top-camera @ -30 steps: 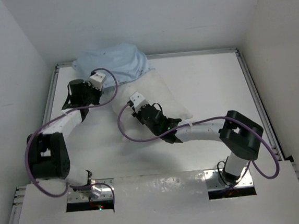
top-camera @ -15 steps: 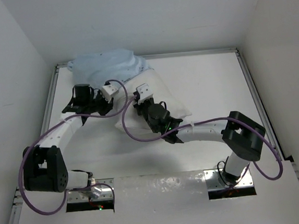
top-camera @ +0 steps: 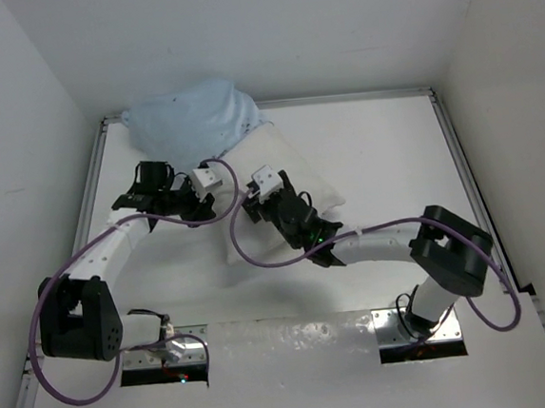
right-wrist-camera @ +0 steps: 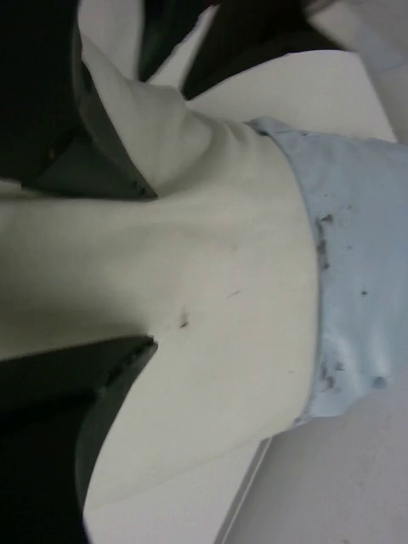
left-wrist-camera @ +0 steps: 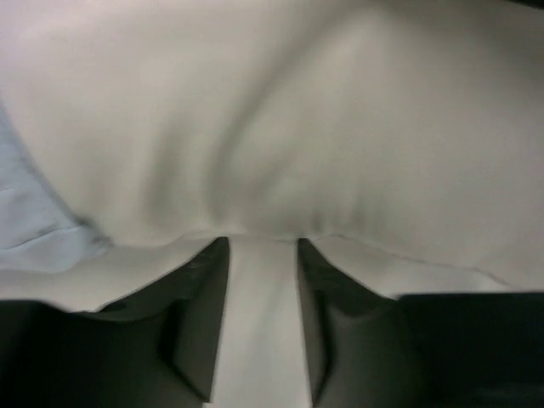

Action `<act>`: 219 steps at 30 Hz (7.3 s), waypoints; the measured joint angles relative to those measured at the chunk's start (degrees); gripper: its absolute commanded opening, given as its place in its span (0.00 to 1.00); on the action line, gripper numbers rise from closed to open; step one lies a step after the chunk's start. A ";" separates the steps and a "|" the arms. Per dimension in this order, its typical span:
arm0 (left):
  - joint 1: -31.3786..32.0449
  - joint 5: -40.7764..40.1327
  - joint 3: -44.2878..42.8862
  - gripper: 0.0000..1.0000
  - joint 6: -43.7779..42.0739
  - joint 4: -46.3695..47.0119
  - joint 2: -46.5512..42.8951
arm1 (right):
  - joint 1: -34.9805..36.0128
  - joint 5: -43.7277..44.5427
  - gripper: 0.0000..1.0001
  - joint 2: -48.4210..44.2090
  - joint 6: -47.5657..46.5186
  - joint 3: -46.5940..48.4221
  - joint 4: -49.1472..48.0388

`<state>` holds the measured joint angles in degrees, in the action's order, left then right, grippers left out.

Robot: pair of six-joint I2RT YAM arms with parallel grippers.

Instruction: Put the pillow into the pillowcase

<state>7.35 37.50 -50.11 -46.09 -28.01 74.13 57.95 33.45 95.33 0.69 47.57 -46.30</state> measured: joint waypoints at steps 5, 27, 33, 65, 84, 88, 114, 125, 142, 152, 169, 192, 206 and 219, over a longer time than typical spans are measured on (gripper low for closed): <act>-2.34 -1.95 -0.20 0.38 0.76 -1.38 -0.94 | -0.22 -5.53 0.87 -10.45 -3.69 -4.37 11.58; -45.33 -8.17 -6.03 0.48 13.38 -7.85 4.37 | 3.96 -9.40 0.99 44.37 -26.93 72.41 63.58; -45.70 -6.95 -5.81 0.48 13.38 -7.63 4.37 | 4.02 -1.18 0.88 53.99 -32.00 76.39 63.80; -65.35 8.28 -21.31 0.48 16.68 -10.03 1.42 | 5.46 -38.80 0.00 5.40 8.15 41.53 43.01; -5.90 -12.07 -12.90 0.49 20.87 -2.60 0.96 | -31.54 -41.13 0.84 8.83 19.26 13.60 31.36; -4.09 -20.09 -13.68 0.51 21.55 -1.31 2.89 | -30.29 -39.67 0.84 2.21 14.32 13.16 35.41; -3.37 -21.00 -8.90 0.00 17.11 -2.71 0.85 | -3.61 -29.18 0.00 12.96 4.15 27.45 47.06; -2.51 -4.31 -10.91 0.00 8.74 -10.19 -4.13 | -13.92 -28.09 0.00 6.38 25.73 12.74 14.73; 1.31 14.62 -12.15 0.00 6.97 -8.70 -3.54 | -4.96 -0.33 0.36 18.29 27.28 11.21 -8.87; -5.84 11.63 -8.22 0.50 -6.58 -23.69 -4.52 | -6.34 -22.51 0.99 -4.72 14.21 2.56 15.19; 11.43 -8.13 -30.49 0.80 12.17 -9.20 8.24 | -24.46 -37.35 0.99 -21.27 9.40 2.10 48.11; 17.44 -16.68 -32.85 0.00 20.81 -5.09 18.56 | -22.49 -58.71 0.00 0.57 13.03 4.87 36.74; 25.86 -7.91 -26.47 0.00 9.70 -9.03 9.29 | -11.78 -28.87 0.00 -9.75 26.64 -14.97 -6.56; 26.05 -9.31 -25.11 0.49 3.85 -11.15 7.52 | -11.37 -4.85 0.68 0.15 34.03 -15.72 -20.39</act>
<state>33.41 28.18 -75.22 -42.24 -39.16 81.65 46.59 28.60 95.48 34.72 31.86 -66.70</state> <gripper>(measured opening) 0.294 0.258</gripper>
